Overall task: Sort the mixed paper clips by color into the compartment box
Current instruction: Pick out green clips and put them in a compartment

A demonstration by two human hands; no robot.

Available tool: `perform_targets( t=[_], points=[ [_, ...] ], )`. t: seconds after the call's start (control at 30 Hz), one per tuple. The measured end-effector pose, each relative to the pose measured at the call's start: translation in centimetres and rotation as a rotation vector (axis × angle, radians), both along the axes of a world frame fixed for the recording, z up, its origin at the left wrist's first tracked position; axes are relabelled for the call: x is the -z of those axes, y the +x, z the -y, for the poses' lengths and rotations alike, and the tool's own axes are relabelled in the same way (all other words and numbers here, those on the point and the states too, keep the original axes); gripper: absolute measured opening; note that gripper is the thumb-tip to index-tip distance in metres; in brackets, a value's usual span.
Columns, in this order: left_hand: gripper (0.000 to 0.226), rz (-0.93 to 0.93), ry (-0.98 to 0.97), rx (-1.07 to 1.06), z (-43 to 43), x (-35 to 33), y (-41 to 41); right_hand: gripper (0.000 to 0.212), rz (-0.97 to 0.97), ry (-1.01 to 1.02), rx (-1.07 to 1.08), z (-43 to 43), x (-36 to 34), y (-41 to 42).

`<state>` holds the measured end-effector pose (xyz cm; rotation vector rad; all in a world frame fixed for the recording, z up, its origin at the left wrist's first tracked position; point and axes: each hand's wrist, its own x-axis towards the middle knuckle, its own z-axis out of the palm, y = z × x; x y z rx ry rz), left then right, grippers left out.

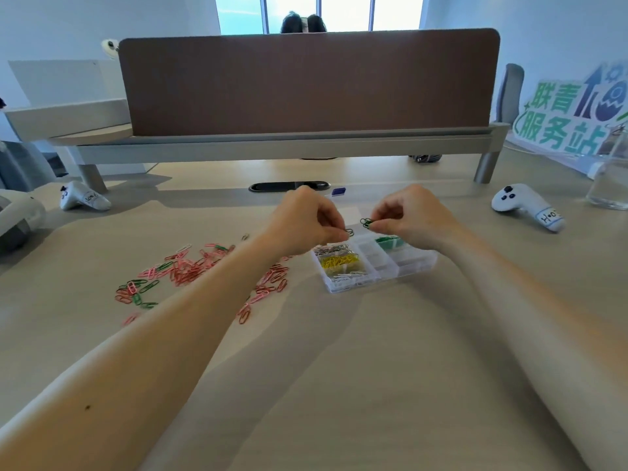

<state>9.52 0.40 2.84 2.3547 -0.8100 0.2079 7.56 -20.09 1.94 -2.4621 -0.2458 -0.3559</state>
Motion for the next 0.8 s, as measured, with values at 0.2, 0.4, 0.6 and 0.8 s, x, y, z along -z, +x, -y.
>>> perform_targets(
  t=[0.2, 0.4, 0.6, 0.8],
  points=[
    [0.009, 0.089, 0.028, -0.006, 6.1, 1.0, 2.5, 0.010, 0.042, -0.008, 0.134, 2.7, 1.6, 1.0],
    [0.013, 0.030, 0.107, 0.015, 8.5, 2.0, 3.8, 0.016, -0.037, -0.076, 0.153, 3.7, 2.4, 1.2],
    [0.018, 0.009, 0.128, 0.003, 9.0, 2.8, 3.9, 0.015, -0.060, -0.094, 0.187, 3.9, 2.6, 1.0],
    [0.020, 0.003, 0.119, 0.021, 8.5, 2.8, 3.5, 0.011, -0.070, -0.117, 0.226, 3.7, 2.2, 0.6]
  ],
)
